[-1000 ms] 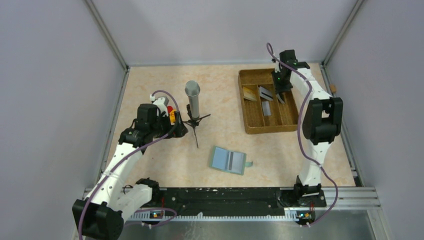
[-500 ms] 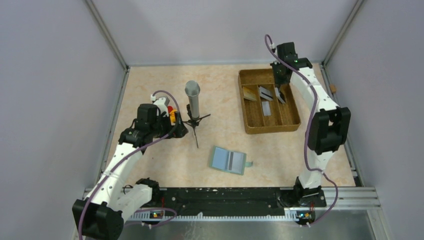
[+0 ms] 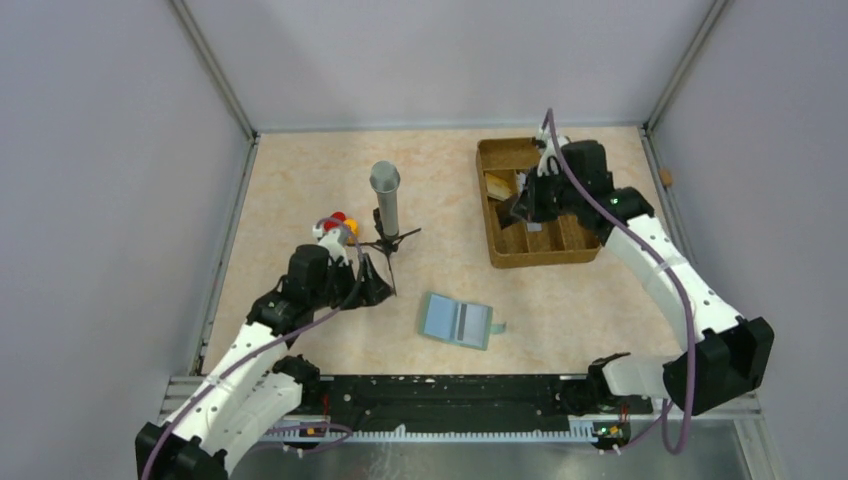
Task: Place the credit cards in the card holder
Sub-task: Pick up the credit card from the storage box.
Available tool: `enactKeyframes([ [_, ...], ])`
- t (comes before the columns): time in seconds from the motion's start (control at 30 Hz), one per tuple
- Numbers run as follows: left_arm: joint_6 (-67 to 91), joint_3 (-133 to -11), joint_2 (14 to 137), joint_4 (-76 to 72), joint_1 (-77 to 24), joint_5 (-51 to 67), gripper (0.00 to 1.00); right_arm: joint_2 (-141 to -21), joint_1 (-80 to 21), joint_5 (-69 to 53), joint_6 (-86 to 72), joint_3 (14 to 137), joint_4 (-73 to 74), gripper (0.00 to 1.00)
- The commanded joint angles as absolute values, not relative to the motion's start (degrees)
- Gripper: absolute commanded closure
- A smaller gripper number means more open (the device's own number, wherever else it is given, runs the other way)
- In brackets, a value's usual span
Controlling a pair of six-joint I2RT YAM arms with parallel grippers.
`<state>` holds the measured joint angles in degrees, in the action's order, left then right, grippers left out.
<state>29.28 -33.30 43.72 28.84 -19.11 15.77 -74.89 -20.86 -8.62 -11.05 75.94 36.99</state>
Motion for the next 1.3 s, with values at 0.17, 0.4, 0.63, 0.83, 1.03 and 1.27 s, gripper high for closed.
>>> enactKeyframes([
  [0.17,48.82,-20.15,44.35,5.76,-33.88,15.38,0.13,-72.98,-24.31,-44.45,-24.78,46.65,19.91,1.00],
  [0.4,47.16,-20.28,54.08,-0.42,-37.46,13.96,0.16,-73.98,-26.27,-52.52,-32.62,35.93,5.84,1.00],
  [0.63,45.44,-20.97,59.61,-3.96,-37.72,14.16,0.29,-79.31,-27.21,-51.05,-30.14,33.87,6.14,1.00],
  [0.83,46.15,-20.27,63.24,-7.68,-38.28,15.46,0.35,-82.69,-28.62,-49.92,-29.65,33.75,5.02,1.00],
  [1.03,46.20,-19.96,65.91,-9.96,-38.80,16.00,0.36,-85.21,-29.13,-49.40,-30.24,33.34,2.74,1.00],
  [1.27,46.05,-19.87,69.01,-11.72,-39.19,16.53,0.44,-87.70,-29.71,-48.48,-30.77,32.77,0.44,1.00],
])
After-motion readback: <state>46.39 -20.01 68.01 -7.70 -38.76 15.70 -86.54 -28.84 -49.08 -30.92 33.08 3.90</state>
